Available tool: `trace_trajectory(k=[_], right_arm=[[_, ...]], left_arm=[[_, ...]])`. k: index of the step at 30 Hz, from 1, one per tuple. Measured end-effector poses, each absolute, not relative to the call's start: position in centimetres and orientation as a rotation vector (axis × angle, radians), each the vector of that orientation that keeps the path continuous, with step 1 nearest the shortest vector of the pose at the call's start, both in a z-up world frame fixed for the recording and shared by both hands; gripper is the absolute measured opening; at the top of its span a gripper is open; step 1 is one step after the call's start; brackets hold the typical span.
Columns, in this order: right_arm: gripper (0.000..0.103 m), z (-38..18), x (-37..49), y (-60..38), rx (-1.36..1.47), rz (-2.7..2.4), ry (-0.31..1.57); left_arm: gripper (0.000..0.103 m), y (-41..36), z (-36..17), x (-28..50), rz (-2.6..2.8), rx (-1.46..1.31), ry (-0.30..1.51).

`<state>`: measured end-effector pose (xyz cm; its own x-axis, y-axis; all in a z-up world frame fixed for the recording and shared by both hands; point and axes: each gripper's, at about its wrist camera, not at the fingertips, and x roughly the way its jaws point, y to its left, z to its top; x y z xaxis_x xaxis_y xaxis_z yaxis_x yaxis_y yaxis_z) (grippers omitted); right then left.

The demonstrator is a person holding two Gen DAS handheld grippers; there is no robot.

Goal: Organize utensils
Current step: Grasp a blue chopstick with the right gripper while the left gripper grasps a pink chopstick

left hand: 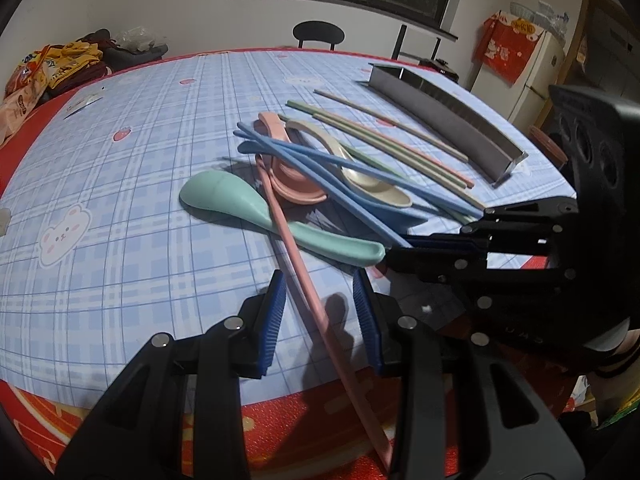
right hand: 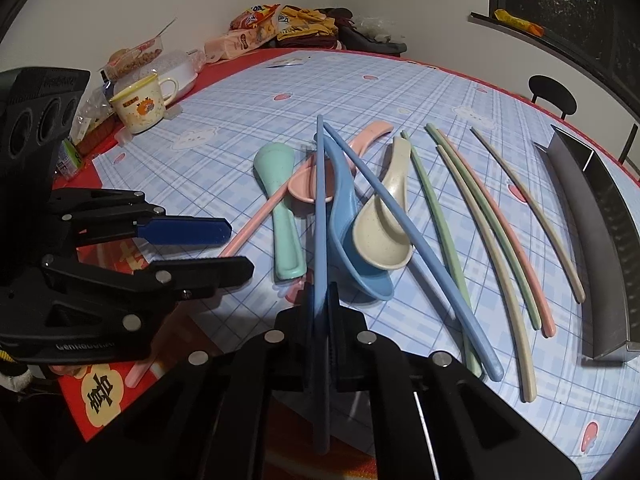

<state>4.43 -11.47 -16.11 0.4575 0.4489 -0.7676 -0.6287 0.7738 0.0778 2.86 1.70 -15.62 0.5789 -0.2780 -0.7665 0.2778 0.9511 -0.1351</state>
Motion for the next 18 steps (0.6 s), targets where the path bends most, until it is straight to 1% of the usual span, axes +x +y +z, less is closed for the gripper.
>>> trace_trajectory(k=[18], right_arm=[[0.007,-16.12,4.57,-11.96,-0.196,0.684,0.878]], left_arm=[[0.037,0.98,-16.04,2.83,-0.276,0.071,0.903]])
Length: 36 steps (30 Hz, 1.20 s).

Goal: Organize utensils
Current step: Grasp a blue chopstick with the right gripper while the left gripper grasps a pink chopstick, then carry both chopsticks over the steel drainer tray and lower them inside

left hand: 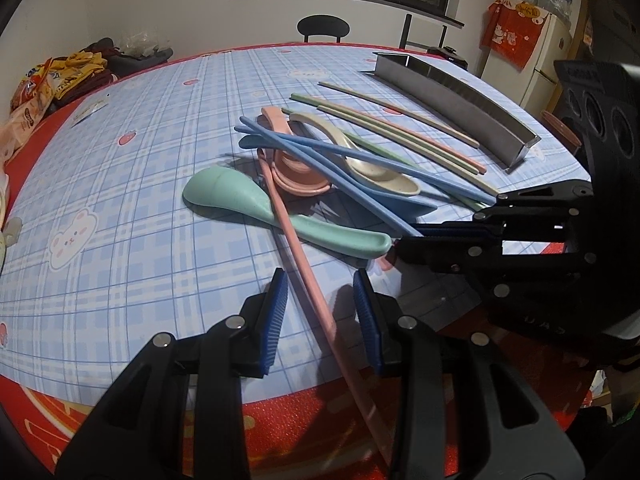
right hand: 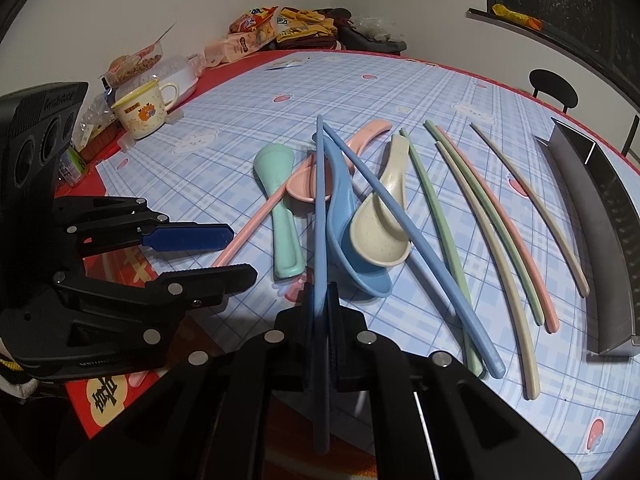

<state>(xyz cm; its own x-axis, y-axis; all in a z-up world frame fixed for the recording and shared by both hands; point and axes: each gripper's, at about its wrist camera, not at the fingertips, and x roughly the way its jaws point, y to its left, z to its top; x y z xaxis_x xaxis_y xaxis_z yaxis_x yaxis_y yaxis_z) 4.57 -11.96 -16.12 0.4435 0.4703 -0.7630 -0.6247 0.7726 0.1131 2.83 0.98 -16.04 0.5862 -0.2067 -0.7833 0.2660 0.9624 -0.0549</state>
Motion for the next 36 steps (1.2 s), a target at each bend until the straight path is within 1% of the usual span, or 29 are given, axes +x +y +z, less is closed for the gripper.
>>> trace_trajectory(k=[9,10,11,17,20,27,36], right_arm=[[0.007,-16.1,4.6,-12.1,-0.179,0.691,0.882],[0.007,-16.1,4.6,-12.1,-0.176,0.697,0.884],[0.007,-16.1,4.6,-12.1,-0.172,0.704,0.885],[0.007,-15.9,4.5,-12.5,-0.151,0.719,0.872],[0.007,-15.7,4.5,-12.8,-0.133,0.722,0.864],[0.007,-15.1,4.1,-13.4,-0.096,0.748,0.819],[0.007,-14.6,4.1,-14.3,-0.054,0.751,0.783]], left_arm=[[0.038,-0.2,-16.2,2.7,-0.232,0.156,0.895],[0.037,0.0,-16.2,2.8,-0.233,0.149,0.896],[0.032,0.0,-16.2,2.8,-0.228,0.146,0.895],[0.015,0.8,-16.2,2.8,-0.186,0.116,0.894],[0.012,1.5,-16.2,3.0,-0.195,0.069,0.897],[0.01,4.2,-16.1,3.1,-0.214,-0.114,0.896],[0.01,6.5,-15.5,2.4,-0.193,-0.255,0.834]])
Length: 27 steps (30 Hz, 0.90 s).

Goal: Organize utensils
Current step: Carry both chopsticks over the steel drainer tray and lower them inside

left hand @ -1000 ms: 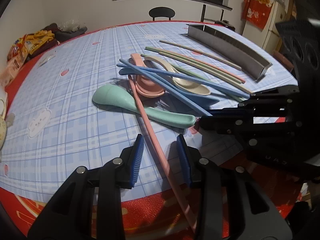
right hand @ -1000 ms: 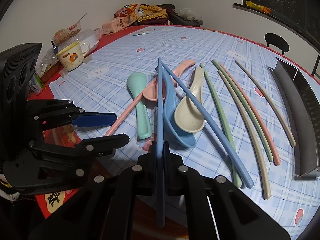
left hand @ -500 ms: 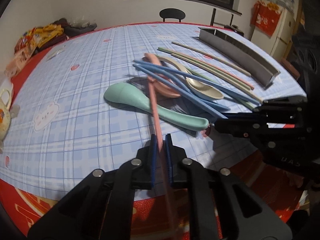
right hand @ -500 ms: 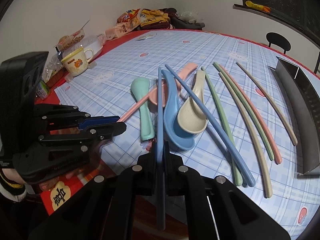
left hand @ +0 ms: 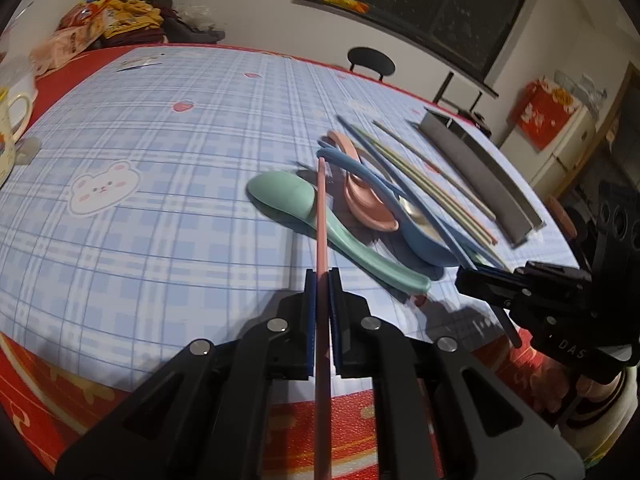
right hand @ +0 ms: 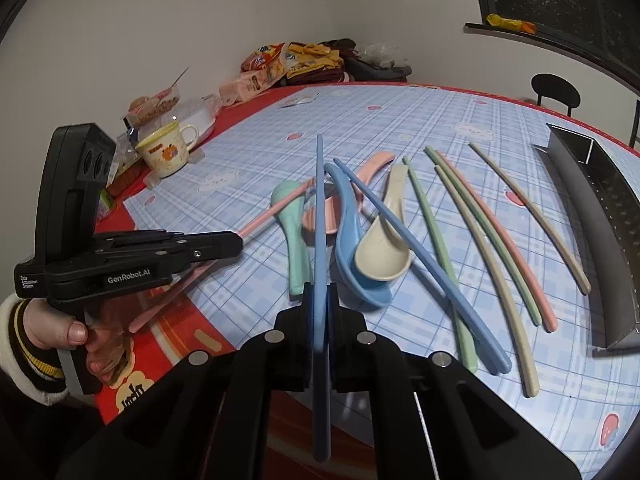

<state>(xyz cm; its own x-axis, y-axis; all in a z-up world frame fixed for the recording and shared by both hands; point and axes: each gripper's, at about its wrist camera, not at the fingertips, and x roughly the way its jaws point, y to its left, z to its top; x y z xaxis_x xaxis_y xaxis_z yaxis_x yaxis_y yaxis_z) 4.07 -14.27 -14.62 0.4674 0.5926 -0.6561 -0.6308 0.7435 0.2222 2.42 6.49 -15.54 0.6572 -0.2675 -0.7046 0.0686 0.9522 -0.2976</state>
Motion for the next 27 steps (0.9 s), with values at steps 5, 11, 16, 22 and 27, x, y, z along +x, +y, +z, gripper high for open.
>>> trace_trajectory(k=[5,11,16,22,27], right_arm=[[0.007,-14.4,4.0,-14.9,-0.03,0.74,0.76],[0.007,-14.2,4.0,-15.4,-0.006,0.727,0.743],[0.007,-13.9,4.4,-16.6,0.058,0.72,0.747],[0.007,-12.6,5.5,-20.5,0.156,0.691,0.726],[0.007,-11.2,7.9,-25.3,0.139,0.595,0.688]], left_arm=[[0.01,7.3,-15.1,1.8,-0.178,-0.292,0.79],[0.01,7.7,-14.5,1.6,-0.18,-0.293,0.754],[0.01,7.8,-13.1,1.8,-0.198,-0.325,0.743],[0.01,6.2,-9.5,3.2,-0.228,-0.334,0.693],[0.01,2.2,-7.6,6.1,-0.27,-0.338,0.68]])
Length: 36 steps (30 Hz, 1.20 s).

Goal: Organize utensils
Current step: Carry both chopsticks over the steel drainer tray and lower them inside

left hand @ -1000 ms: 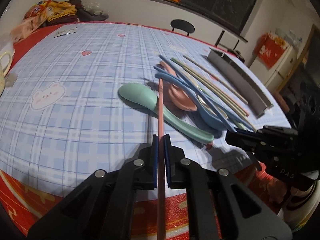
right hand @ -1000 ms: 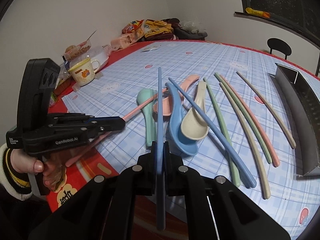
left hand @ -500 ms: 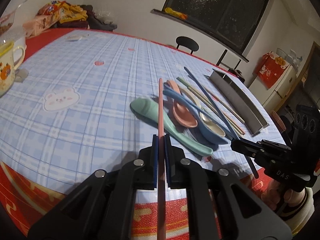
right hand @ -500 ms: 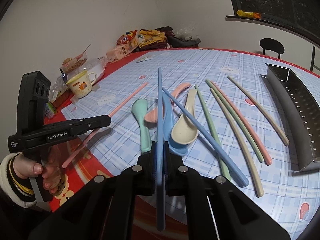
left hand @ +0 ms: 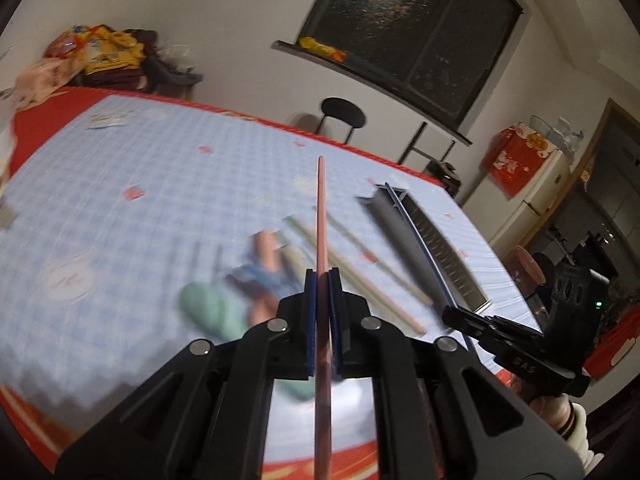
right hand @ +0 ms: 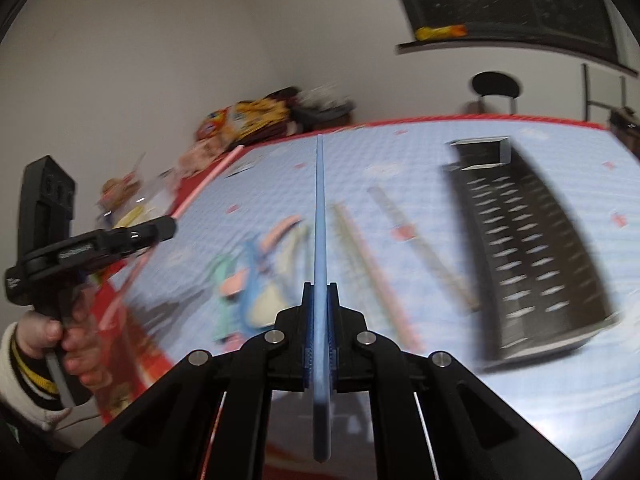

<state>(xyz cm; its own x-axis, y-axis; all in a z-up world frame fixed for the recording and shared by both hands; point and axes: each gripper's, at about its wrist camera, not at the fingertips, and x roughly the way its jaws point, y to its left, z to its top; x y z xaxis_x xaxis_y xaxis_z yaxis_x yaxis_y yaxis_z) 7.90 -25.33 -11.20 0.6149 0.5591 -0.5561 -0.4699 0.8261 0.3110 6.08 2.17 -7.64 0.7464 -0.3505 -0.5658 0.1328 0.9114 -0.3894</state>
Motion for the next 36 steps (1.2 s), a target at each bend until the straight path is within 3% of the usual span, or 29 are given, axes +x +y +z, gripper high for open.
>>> trace_trajectory(k=[9,19,36], right_arm=[[0.007,-10.5,15.1,-32.2,0.084,0.39,0.669],[0.007,-12.1,16.4,-35.6,0.148,0.351,0.679],[0.007,-13.8,17.3,-35.9,0.13,0.296,0.744]], left_arm=[[0.01,-8.5,-6.0,14.3,-0.393,-0.489,0.725],[0.01,-15.6,-9.3,21.2,-0.426,-0.694,0.811],[0.01,-17.2,-14.0,25.1,-0.34,-0.858,0.858]])
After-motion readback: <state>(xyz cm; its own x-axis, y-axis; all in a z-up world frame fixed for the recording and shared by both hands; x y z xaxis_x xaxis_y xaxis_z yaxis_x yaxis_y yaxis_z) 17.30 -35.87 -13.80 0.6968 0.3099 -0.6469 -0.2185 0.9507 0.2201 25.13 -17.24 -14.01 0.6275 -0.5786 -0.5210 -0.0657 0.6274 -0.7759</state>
